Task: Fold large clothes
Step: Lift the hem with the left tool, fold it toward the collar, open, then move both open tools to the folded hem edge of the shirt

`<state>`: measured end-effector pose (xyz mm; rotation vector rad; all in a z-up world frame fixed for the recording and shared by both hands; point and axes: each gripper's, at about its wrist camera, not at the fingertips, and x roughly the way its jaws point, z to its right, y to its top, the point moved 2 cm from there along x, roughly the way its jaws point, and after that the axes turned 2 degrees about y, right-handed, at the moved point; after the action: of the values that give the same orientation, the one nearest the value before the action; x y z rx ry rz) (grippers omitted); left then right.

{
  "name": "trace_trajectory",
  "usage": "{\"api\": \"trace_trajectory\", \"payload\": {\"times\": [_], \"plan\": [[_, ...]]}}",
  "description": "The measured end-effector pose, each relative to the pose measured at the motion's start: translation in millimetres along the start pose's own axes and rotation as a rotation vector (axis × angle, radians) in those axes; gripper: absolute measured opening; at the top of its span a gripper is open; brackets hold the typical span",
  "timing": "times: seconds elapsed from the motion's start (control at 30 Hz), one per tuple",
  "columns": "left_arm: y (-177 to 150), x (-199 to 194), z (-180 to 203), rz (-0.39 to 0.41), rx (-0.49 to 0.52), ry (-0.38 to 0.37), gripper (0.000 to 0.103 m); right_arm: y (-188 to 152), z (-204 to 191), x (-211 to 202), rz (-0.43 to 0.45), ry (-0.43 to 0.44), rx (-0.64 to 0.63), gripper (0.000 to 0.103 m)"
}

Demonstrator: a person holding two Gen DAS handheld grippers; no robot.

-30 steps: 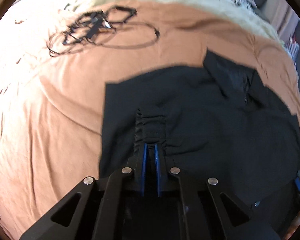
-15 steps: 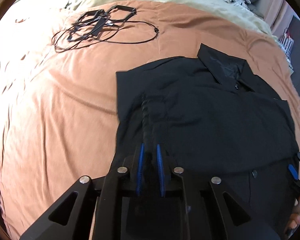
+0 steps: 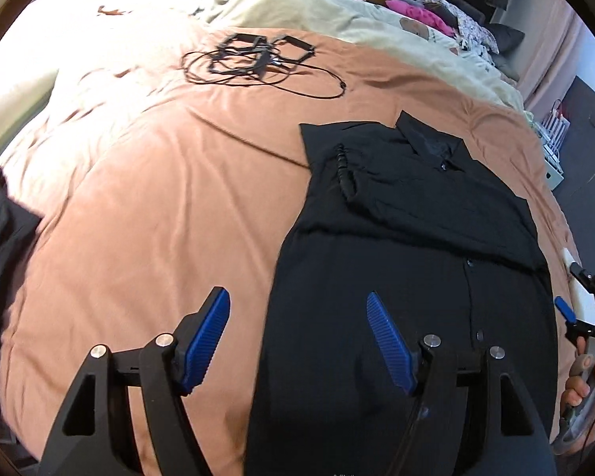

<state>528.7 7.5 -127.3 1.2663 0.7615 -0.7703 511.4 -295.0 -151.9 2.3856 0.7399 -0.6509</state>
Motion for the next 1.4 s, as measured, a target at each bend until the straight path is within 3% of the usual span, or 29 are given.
{"api": "trace_trajectory", "payload": {"times": [0.17, 0.33, 0.5, 0.8, 1.03, 1.13, 1.3, 1.4], "plan": [[-27.5, -48.4, -20.0, 0.052, -0.01, -0.005, 0.072, -33.9, -4.7, -54.9, 0.019, -0.042, -0.122, 0.086], [-60.1, -82.9, -38.5, 0.079, -0.017, -0.002, 0.072, -56.4, 5.6, -107.6, 0.038, -0.078, -0.161, 0.086], [-87.7, -98.5, -46.3, 0.085, -0.031, -0.018, 0.072, -70.4, 20.2, -155.2, 0.06, -0.13, -0.218, 0.086], [-131.3, -119.4, -41.6, 0.094, 0.002, -0.038, 0.072, -91.2, 37.1, -228.4, 0.095, -0.15, -0.283, 0.086], [-167.1, -127.3, -43.7, 0.091, 0.006, -0.036, 0.072, -108.8, 57.0, -255.4, 0.074, -0.168, -0.331, 0.086], [-179.0, -122.7, -47.1, 0.069, -0.012, -0.051, 0.061, -117.1, 71.9, -263.9, 0.054, -0.175, -0.349, 0.086], [-201.6, -114.0, -47.5, 0.045, -0.017, -0.066, 0.058, -130.4, 102.0, -266.9, 0.018, -0.174, -0.337, 0.082], [-211.2, -102.8, -50.0, 0.013, -0.028, -0.07, 0.048, -140.2, 115.1, -262.3, -0.022, -0.152, -0.324, 0.078]]}}
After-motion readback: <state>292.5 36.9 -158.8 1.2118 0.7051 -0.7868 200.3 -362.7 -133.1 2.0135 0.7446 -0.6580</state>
